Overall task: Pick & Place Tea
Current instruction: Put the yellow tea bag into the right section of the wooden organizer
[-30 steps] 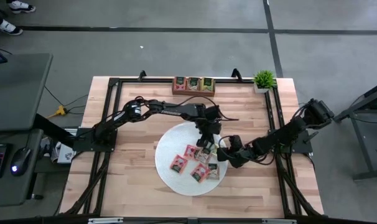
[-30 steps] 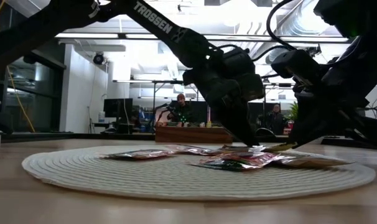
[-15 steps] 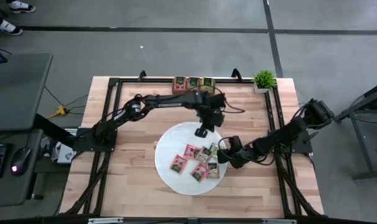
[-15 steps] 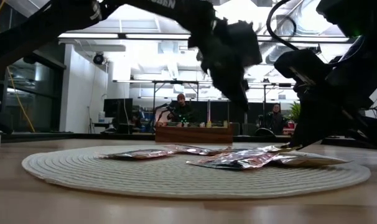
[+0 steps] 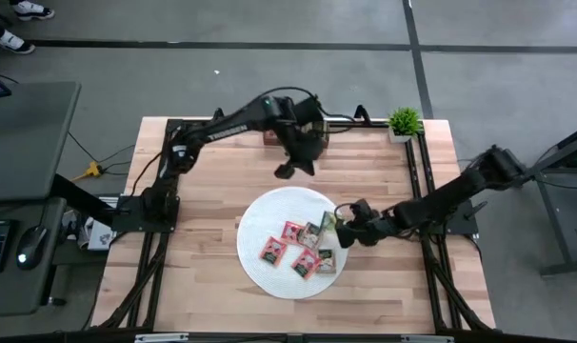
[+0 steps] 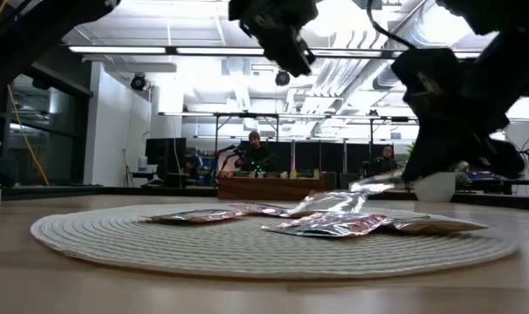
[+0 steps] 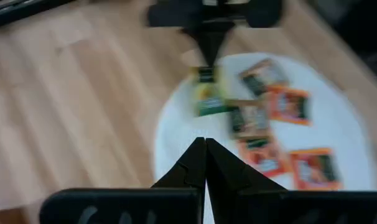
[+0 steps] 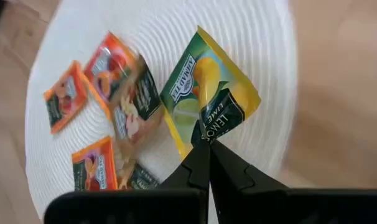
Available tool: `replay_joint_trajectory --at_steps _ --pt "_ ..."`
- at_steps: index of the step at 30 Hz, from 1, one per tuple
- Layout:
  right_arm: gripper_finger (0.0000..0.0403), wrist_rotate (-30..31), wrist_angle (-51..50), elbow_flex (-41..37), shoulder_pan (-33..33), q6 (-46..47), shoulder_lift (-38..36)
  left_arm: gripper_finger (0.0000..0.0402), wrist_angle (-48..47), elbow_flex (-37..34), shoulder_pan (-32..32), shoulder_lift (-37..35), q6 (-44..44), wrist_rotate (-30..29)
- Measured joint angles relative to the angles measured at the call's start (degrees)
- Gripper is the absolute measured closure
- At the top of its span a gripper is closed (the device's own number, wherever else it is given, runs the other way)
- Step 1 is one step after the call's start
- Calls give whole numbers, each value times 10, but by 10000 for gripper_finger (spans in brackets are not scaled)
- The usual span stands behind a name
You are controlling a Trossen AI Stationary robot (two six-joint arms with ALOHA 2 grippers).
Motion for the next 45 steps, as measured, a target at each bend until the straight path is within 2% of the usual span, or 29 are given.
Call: replay_joint_trajectory --at_steps 3,7,9,12,16,21,23,27,29,34,38,45 --pt "403 -11 -38 0 -31 -77 -59 401 -10 -1 18 -14 31 69" --pt "403 -43 -86 1 -85 -195 -150 401 -11 -1 34 -13 57 192" --pt "403 -64 -124 13 -118 -258 -194 401 -10 -1 37 -13 59 231" --pt "403 -97 -202 50 -172 -349 -246 401 7 -6 35 -13 56 240" --pt "403 -129 -322 136 -250 -475 -274 401 98 -40 28 -13 7 246" --pt "403 -168 -449 258 -347 -639 -253 401 223 -89 25 -20 -82 219" --pt "403 -171 -494 297 -376 -699 -237 401 279 -112 22 -22 -115 188" --pt "403 -188 -549 338 -421 -792 -206 401 370 -168 20 -41 -180 128" --pt "403 -195 -552 341 -435 -821 -198 401 455 -203 20 -61 -218 94" --pt "403 -198 -565 339 -456 -853 -183 401 598 -348 20 -129 -291 5" --pt "403 -210 -558 339 -462 -872 -182 401 709 -493 21 -205 -353 -29" --pt "403 -238 -545 340 -472 -940 -144 401 893 -710 18 -317 -447 -134"
